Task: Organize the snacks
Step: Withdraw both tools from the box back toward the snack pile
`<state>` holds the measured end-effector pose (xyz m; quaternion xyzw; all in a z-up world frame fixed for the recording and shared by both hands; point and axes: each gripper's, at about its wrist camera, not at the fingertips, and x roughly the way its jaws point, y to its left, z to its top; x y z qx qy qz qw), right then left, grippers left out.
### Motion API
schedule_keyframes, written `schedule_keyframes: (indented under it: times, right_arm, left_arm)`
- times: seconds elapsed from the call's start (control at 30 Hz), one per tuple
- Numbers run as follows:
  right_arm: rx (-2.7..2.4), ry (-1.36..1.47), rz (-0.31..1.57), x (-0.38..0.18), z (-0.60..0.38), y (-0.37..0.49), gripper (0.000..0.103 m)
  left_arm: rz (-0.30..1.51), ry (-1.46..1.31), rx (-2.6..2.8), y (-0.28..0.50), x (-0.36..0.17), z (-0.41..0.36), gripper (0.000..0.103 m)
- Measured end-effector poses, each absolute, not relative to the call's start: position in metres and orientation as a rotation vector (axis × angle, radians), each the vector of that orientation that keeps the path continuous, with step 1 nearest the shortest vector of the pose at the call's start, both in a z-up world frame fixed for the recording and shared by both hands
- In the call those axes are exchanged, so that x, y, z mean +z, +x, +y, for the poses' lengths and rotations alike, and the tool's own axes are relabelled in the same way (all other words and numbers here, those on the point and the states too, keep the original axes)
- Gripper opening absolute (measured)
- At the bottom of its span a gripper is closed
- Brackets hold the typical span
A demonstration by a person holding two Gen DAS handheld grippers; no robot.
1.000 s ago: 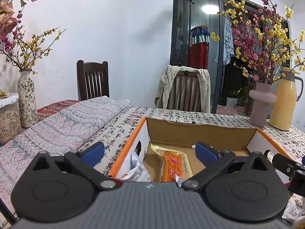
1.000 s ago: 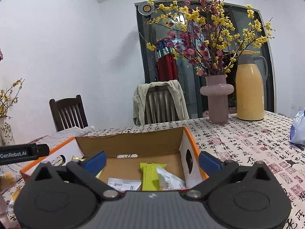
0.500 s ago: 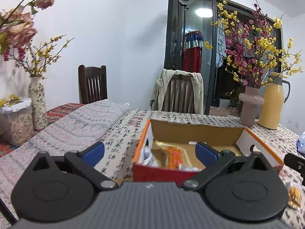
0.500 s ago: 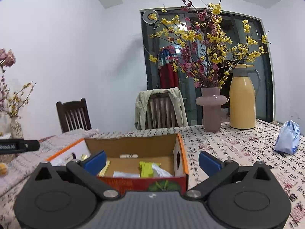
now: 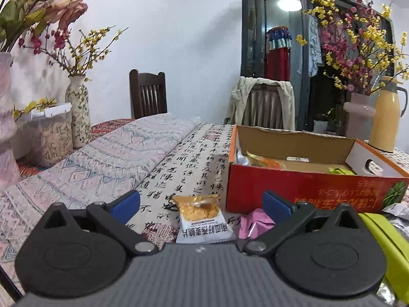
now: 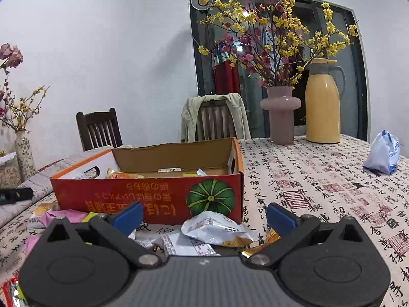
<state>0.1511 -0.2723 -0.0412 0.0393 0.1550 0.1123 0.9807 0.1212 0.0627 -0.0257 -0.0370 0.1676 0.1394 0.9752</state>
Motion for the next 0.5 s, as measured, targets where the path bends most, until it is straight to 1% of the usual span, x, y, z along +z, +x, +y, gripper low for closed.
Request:
schedule_keyframes:
  times: [0.5]
  right_arm:
    - [0.242,0.126,0.317,-0.0419,-0.2773,0.1542,0.103]
  left_arm:
    - [0.307,-0.091,0.243,0.116,-0.0262,0.0628,0.103]
